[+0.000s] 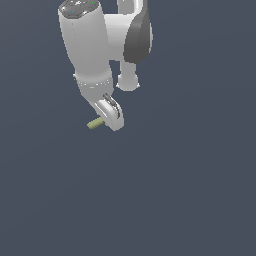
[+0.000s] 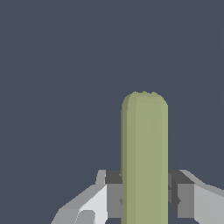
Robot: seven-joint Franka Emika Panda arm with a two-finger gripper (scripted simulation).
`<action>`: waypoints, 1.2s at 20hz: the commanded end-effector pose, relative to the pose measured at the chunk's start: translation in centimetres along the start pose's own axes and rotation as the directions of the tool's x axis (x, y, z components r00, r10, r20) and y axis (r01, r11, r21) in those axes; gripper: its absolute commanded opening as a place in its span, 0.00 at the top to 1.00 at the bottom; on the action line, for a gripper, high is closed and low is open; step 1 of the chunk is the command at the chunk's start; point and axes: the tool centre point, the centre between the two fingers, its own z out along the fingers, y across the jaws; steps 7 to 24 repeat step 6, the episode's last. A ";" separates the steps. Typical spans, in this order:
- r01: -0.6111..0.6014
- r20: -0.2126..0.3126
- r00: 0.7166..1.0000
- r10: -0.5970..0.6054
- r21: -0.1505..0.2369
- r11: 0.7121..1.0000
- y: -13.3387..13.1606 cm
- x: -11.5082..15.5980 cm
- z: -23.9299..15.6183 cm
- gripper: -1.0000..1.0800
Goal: Pick up the object and move it to a goal position.
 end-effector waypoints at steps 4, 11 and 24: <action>0.001 0.001 1.000 -0.001 -0.002 1.000 0.2 0.2 -1.6 1.00; 0.001 0.001 1.000 -0.001 -0.002 1.000 0.2 0.2 -1.7 1.00; 0.001 0.001 1.000 -0.001 -0.002 1.000 0.2 0.2 -1.7 1.00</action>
